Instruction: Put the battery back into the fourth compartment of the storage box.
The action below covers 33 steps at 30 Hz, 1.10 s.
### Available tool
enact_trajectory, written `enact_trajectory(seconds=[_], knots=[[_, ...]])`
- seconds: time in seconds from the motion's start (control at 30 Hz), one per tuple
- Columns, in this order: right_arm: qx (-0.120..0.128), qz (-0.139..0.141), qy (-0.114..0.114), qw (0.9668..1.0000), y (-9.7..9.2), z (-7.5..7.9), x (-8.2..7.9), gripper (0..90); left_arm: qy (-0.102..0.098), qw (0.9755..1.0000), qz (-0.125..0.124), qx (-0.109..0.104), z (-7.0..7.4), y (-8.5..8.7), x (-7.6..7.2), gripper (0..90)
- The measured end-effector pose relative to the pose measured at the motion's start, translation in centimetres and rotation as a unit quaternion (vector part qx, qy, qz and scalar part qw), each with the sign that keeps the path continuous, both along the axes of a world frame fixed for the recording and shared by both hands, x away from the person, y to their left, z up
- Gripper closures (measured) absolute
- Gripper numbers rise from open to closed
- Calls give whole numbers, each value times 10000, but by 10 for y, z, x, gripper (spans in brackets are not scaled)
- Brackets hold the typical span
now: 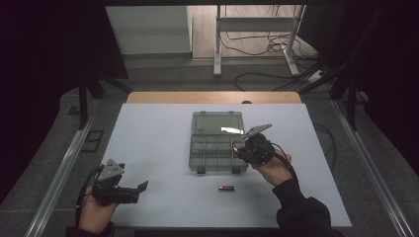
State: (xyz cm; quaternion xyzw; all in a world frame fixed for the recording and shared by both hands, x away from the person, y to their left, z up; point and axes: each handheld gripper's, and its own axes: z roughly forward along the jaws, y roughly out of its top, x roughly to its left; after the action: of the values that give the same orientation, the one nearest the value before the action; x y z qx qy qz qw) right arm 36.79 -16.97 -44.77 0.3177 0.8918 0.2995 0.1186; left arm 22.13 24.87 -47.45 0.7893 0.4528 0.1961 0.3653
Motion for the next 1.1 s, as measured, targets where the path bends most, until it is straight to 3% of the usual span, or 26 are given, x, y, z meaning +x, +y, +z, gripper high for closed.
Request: enact_trajectory(seconds=[0.73,1.1], knots=[[185,-380,30,9991,-2,0,29,763,2,10000,12,-2,0,0,0,1],[152,-622,43,9979,-1,-9,46,763,11,10000,13,4,0,0,0,1]])
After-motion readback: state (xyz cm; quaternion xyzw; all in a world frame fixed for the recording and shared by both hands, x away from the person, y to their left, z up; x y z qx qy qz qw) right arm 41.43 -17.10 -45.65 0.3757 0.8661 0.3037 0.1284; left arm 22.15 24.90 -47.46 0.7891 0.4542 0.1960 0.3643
